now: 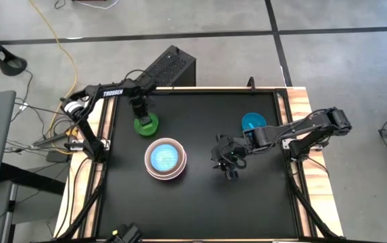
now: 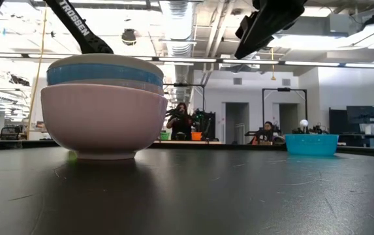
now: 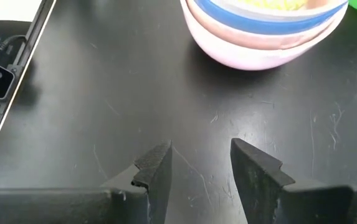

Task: Nest bowls inside each other
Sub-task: Stack the green bowl on top of the blue pattern bowl

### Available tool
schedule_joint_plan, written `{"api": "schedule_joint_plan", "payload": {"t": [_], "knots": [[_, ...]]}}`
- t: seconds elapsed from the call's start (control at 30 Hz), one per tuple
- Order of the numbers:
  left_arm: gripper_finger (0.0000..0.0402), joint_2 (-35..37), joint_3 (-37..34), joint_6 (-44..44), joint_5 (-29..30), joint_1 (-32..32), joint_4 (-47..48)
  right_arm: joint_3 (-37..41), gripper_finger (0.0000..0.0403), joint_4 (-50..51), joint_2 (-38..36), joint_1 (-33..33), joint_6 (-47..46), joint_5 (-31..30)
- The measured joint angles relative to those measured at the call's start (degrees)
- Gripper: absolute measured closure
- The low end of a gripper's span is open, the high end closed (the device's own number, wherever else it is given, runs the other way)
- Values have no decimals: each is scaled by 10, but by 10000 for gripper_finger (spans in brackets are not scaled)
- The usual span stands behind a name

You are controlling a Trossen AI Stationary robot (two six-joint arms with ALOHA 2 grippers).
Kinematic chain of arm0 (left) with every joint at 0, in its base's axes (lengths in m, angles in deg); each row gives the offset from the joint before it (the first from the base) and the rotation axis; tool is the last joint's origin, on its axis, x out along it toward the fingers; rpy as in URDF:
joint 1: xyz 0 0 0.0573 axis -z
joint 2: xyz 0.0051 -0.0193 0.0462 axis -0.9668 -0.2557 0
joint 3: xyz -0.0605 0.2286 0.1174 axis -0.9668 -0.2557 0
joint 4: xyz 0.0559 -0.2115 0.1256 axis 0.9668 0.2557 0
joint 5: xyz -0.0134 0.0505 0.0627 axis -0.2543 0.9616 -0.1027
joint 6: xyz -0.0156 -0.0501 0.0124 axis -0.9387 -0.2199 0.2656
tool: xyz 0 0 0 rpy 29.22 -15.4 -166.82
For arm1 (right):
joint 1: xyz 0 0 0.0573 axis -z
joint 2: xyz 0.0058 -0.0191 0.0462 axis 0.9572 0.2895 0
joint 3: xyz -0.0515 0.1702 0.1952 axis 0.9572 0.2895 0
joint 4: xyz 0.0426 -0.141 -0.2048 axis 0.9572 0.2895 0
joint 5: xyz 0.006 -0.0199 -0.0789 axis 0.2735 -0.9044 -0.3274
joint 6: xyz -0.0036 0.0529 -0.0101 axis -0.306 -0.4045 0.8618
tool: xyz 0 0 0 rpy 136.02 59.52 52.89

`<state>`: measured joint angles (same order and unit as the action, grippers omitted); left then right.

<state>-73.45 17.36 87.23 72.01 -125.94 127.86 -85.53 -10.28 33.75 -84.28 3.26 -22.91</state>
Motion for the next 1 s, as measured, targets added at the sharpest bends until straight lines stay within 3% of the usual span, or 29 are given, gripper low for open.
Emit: {"api": "schedule_joint_plan", "payload": {"t": [0.13,0.3,0.4,0.53,0.63,0.77,1.0], "knots": [[400,27,0,8,-2,7,2,0,225,0,0,0,0,-1],[401,122,8,-3,-8,6,9,0,225,0,0,0,0,-1],[401,199,21,-26,-53,7,15,0,225,-2,0,0,0,-2],[401,295,23,-55,-158,30,14,0,225,-17,0,0,2,-2],[401,347,23,-82,-196,81,12,0,225,-33,0,0,9,-3],[401,383,23,-132,-192,194,-16,0,225,-45,0,3,16,-3],[401,335,24,-176,-113,403,-103,0,225,-46,0,16,-4,-4]]}}
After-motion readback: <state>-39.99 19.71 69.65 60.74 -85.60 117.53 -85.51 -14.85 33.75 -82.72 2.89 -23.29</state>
